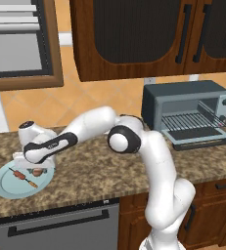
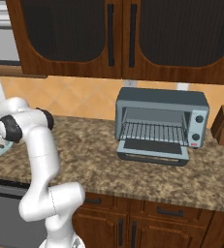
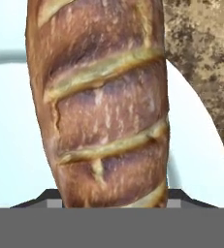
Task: Pick up the kebab skewer and baguette bread, and place them inside the toaster oven. Close the toaster oven door and start by setting the timer.
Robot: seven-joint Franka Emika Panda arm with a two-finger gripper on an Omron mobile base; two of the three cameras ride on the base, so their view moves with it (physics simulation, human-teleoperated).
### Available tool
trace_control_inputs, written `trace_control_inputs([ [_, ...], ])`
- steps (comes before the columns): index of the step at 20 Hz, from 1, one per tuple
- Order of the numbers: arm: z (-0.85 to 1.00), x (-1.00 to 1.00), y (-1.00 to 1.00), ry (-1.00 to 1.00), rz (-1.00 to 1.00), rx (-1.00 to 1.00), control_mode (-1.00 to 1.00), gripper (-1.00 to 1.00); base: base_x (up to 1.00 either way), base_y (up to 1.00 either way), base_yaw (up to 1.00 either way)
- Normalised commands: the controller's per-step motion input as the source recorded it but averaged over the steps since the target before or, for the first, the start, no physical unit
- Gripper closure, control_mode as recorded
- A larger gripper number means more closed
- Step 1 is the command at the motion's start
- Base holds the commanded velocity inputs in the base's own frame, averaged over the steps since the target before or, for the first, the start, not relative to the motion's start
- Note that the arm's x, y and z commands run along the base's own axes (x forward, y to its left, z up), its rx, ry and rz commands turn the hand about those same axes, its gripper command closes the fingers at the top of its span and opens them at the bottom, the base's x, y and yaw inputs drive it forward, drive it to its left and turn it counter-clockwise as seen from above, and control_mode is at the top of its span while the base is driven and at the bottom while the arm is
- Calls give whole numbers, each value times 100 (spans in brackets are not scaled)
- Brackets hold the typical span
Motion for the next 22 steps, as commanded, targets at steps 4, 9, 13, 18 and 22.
trace_control_inputs([
  [4, 45, -38, -91, -1, 6, 8, -100, 100, 0, 0, 0],
  [9, 50, -51, -100, -5, 13, 10, -100, 100, 0, 0, 0],
  [13, 44, -49, -100, -11, 10, 11, -100, 100, 0, 0, 0],
  [18, 49, -20, -100, 0, 2, 10, -100, 100, 0, 0, 0],
  [22, 40, -12, -100, 1, 5, 4, -100, 100, 0, 0, 0],
])
